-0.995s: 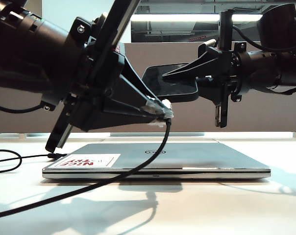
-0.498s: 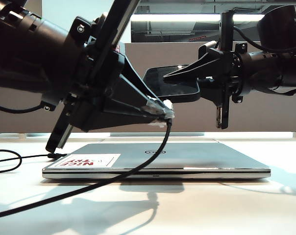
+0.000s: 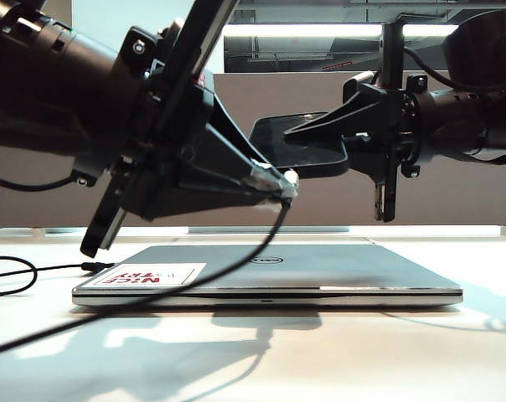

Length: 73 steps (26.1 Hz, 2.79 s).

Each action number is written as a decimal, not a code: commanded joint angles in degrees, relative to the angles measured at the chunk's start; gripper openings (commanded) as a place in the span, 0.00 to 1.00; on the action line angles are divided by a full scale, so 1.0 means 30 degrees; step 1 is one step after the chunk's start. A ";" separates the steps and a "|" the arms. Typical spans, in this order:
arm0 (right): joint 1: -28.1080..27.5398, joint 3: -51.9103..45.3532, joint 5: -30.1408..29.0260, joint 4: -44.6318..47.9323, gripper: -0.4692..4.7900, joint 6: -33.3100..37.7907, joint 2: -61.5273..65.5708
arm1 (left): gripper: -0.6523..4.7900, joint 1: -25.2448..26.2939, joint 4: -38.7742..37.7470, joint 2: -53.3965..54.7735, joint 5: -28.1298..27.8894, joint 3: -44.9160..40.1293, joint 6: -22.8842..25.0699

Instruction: Pick up the charging cable and the phone, plug the charging cable into the charging port on the phone, and finally place them back on the table.

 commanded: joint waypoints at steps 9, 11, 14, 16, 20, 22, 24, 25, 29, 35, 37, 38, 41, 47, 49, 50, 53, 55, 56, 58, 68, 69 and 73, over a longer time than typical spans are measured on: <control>-0.0029 0.0051 -0.0342 -0.0517 0.08 -0.0692 -0.0131 | 0.11 0.0044 0.0517 -0.0087 -0.0357 0.0109 0.0022; -0.0036 0.0051 -0.0219 -0.0503 0.08 -0.0692 -0.0131 | 0.11 0.0044 0.0517 -0.0087 -0.0357 0.0109 0.0022; -0.0044 0.0058 0.0022 -0.0488 0.08 -0.0692 -0.0131 | 0.23 0.0015 0.0517 -0.0087 -0.0357 0.0109 0.0080; -0.0044 0.0058 0.0153 -0.0430 0.08 -0.0692 -0.0131 | 0.24 0.0007 0.0517 -0.0087 -0.0357 0.0109 0.0087; -0.0044 0.0066 0.0284 -0.0364 0.08 -0.0685 -0.0131 | 0.25 0.0007 0.0525 -0.0102 -0.0357 0.0109 0.0087; -0.0073 0.0073 0.0568 -0.0364 0.08 -0.0692 -0.0131 | 0.31 -0.0007 0.0525 -0.0138 -0.0357 0.0109 0.0087; -0.0197 0.0124 0.0721 -0.0364 0.08 -0.0685 -0.0138 | 0.36 -0.0007 0.0525 -0.0255 -0.0357 0.0109 0.0095; -0.0262 0.0182 0.0823 -0.0401 0.08 -0.0685 -0.0138 | 0.36 -0.0007 0.0525 -0.0379 -0.0357 0.0109 0.0095; -0.0816 0.0437 0.1122 -0.0415 0.08 -0.0656 -0.0197 | 0.36 0.0029 0.0532 -0.1217 -0.0357 0.0109 0.0372; -0.3002 0.1042 0.1282 -0.1610 0.08 -0.0678 -0.0532 | 0.11 0.0678 -0.1537 -0.3672 -0.0357 0.1137 0.3585; -0.3672 0.1049 0.1683 -0.1989 0.08 -0.0736 -0.0750 | 0.11 0.1246 -0.3432 -0.4014 -0.0357 0.2047 0.4160; -0.3949 0.1049 0.1770 -0.2135 0.08 -0.0750 -0.0831 | 0.11 0.1639 -0.4481 -0.4153 -0.0357 0.2630 0.4437; -0.4896 0.1056 0.2484 -0.3096 0.08 -0.1268 -0.1042 | 0.11 0.2732 -0.6419 -0.4335 -0.0357 0.4073 0.4838; -0.6506 0.1392 0.3738 -0.7555 0.08 -0.3956 -0.1734 | 0.11 0.4524 -0.7504 -0.4765 -0.0364 0.5923 0.4896; -0.6878 0.1880 0.4408 -0.9989 0.08 -0.5712 -0.1960 | 0.11 0.4852 -0.7497 -0.4918 -0.0357 0.6127 0.4896; -0.7104 0.2288 0.4911 -1.1730 0.08 -0.6929 -0.2098 | 0.11 0.5013 -0.7511 -0.4998 -0.0357 0.6164 0.4896; -0.7504 0.3832 0.6207 -1.6487 0.08 -1.0149 -0.2171 | 0.11 0.5158 -0.7716 -0.5107 -0.0357 0.6171 0.5231; -0.7715 0.4925 0.7155 -1.9424 0.08 -1.2203 -0.2091 | 0.11 0.5158 -0.7963 -0.5100 -0.0357 0.6164 0.5319; -0.7788 0.5625 0.7752 -2.1056 0.08 -1.3355 -0.1996 | 0.11 0.5158 -0.8080 -0.5100 -0.0357 0.6171 0.5319; -0.7985 0.6987 0.9122 -2.3780 0.08 -1.5118 -0.1872 | 0.11 0.5158 -0.8167 -0.5107 -0.0357 0.6171 0.5319; -0.8393 1.0513 0.9289 -3.0163 0.08 -1.8214 0.0364 | 0.11 0.5180 -0.8167 -0.5100 -0.0357 0.6171 0.5319; -0.8371 1.0717 0.9296 -3.0527 0.08 -1.8382 0.0678 | 0.11 0.5180 -0.8167 -0.5100 -0.0357 0.6164 0.5319; -0.8371 1.1176 0.9304 -3.1328 0.08 -1.8578 0.1530 | 0.11 0.5173 -0.8167 -0.5100 -0.0357 0.6164 0.5319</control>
